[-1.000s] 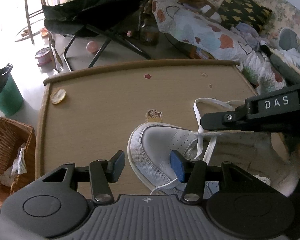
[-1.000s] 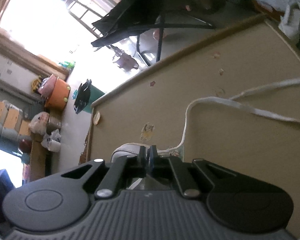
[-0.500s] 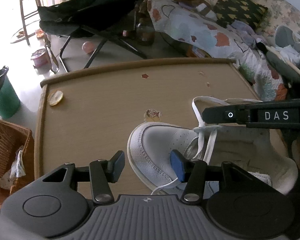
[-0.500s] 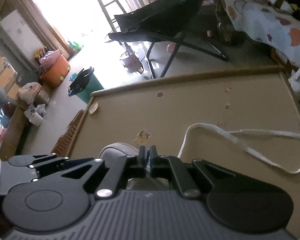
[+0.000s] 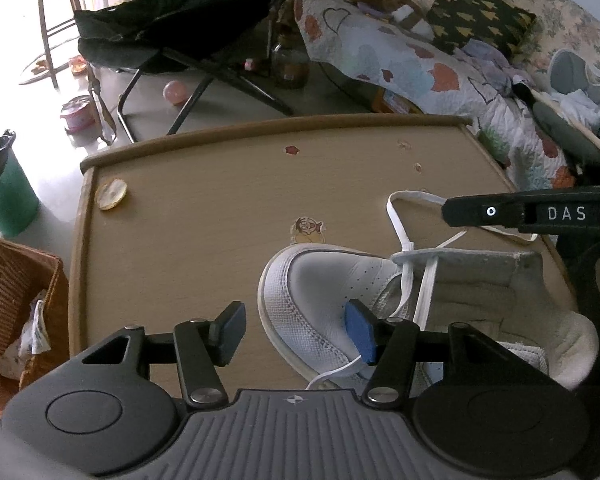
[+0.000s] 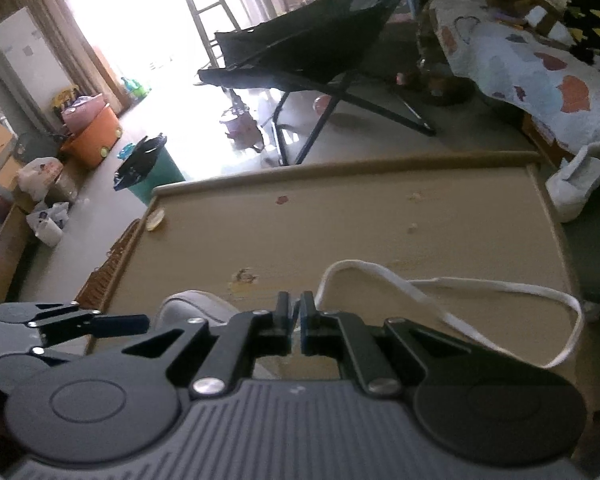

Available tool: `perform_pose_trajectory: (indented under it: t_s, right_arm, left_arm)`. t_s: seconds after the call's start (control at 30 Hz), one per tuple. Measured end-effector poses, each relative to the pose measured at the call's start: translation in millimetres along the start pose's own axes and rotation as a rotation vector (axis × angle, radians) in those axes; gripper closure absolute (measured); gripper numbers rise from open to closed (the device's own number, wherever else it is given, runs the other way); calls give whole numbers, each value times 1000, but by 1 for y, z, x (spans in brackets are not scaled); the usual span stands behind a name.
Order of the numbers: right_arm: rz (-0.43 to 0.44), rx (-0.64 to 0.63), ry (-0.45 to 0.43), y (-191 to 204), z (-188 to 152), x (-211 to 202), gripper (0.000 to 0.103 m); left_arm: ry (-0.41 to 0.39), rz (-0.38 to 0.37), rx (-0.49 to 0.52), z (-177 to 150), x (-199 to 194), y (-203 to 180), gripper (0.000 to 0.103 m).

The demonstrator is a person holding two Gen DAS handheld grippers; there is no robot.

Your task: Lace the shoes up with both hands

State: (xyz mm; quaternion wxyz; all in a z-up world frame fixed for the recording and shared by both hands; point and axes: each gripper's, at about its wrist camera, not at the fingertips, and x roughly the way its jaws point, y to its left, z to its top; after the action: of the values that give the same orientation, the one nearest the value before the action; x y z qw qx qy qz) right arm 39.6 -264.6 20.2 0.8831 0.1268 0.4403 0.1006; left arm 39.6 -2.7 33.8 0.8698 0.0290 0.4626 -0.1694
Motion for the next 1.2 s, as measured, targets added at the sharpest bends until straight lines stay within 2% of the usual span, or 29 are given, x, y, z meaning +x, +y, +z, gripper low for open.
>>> perform_pose_trajectory:
  t_s: [0.6,0.7,0.73,0.77,0.87,0.93,1.03,1.1,1.2]
  right_arm:
    - [-38,6,11,-20,-1,-5,99]
    - [-40,13,23,-22,-2,-4,98]
    - [-45,15,23,-23,-2,-4,95]
    - [-48,18,24,-24,-3,-5,94]
    - [-69,45,46,-35,-3,-8,83]
    - [-67,67,59,-46,-3,-15,74]
    - [-26,80,90,-59,-6,-30,72]
    - [-4,75,134,-61,-12,-35,71]
    - [-15,48,185,-56,-24,-39,71]
  left_arm:
    - [-1,4,0,0,0,-2,43]
    - [-17,7,-9,-2,-3,-3,43]
    - [-30,3,-16,-4,-5,-2,43]
    - [-50,0,-30,-6,-8,-1,44]
    - [-114,21,-103,-15,-20,7,45]
    - [-155,7,-178,-22,-32,15,45]
    - [-199,-24,-304,-36,-50,27,45]
    - [-210,-49,-371,-48,-62,32,45]
    - [-161,-103,-414,-65,-70,28,45]
